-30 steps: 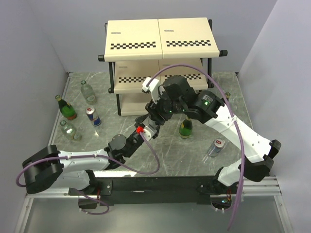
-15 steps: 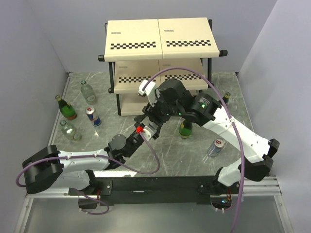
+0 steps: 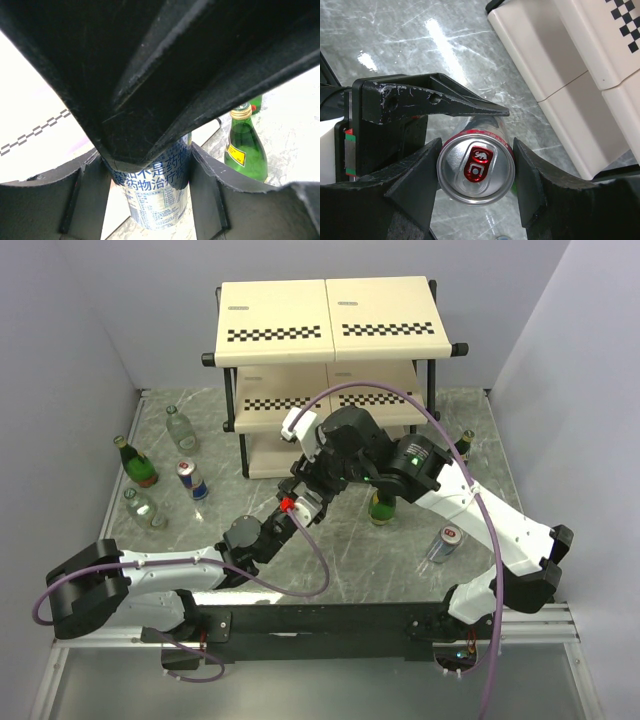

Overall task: Place and organize the beverage onto the shelf
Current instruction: Pick up the drink from the center of the board, then place the drink on the shelf.

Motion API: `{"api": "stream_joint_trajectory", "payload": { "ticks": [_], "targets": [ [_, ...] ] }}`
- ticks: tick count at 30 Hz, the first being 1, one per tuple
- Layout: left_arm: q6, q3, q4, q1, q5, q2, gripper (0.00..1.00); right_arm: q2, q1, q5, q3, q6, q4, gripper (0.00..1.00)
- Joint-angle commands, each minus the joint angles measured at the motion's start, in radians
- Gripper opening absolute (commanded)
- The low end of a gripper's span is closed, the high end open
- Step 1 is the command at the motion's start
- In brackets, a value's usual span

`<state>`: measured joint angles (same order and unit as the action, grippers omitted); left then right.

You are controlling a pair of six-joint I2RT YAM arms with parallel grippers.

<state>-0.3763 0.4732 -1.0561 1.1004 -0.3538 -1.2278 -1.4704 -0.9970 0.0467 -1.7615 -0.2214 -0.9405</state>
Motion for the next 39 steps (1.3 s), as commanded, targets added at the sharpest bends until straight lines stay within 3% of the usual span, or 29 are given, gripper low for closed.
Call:
{"api": "stream_joint_trajectory", "payload": {
  "ticks": [1, 3, 8, 9, 10, 17, 20, 22, 26, 32, 37, 39],
  "targets": [
    [0.030, 0.036, -0.021, 0.003, 0.010, 0.014, 0.01, 0.019, -0.008, 0.022, -0.018, -0.019, 0.069, 0.24],
    [0.046, 0.025, -0.034, 0.003, 0.013, 0.019, 0.01, 0.024, -0.008, 0.028, -0.018, -0.022, 0.074, 0.40],
    [0.089, -0.018, -0.050, 0.004, 0.010, 0.036, 0.01, 0.050, 0.001, 0.065, -0.007, -0.026, 0.086, 0.66],
    [0.100, -0.027, -0.065, 0.003, 0.006, 0.037, 0.01, 0.054, 0.009, 0.059, -0.007, -0.026, 0.088, 0.77],
    [0.106, -0.042, -0.073, 0.004, 0.000, 0.040, 0.01, 0.062, 0.017, 0.048, -0.009, -0.026, 0.086, 0.82],
    [0.142, -0.081, -0.102, -0.002, -0.014, 0.047, 0.01, 0.108, 0.081, -0.021, 0.007, -0.019, 0.077, 0.85],
    [0.162, -0.093, -0.114, -0.014, -0.019, 0.051, 0.01, 0.142, 0.147, -0.044, 0.025, -0.015, 0.075, 0.86],
    [0.195, -0.107, -0.131, -0.039, -0.010, 0.053, 0.01, 0.185, 0.233, -0.137, 0.045, -0.012, 0.086, 0.86],
    [0.287, -0.125, -0.150, -0.112, 0.009, 0.054, 0.01, 0.306, 0.385, -0.283, 0.178, -0.012, 0.155, 0.86],
    [0.496, -0.134, -0.209, -0.278, 0.055, 0.015, 0.00, 0.531, 0.645, -0.481, 0.531, -0.038, 0.327, 0.90],
    [0.548, -0.153, -0.338, -0.365, 0.029, -0.105, 0.00, 0.613, 0.826, -0.600, 0.681, 0.000, 0.410, 0.90],
    [0.573, -0.163, -0.406, -0.393, 0.038, -0.166, 0.00, 0.619, 0.860, -0.582, 0.677, -0.004, 0.402, 0.90]
  ]
}}
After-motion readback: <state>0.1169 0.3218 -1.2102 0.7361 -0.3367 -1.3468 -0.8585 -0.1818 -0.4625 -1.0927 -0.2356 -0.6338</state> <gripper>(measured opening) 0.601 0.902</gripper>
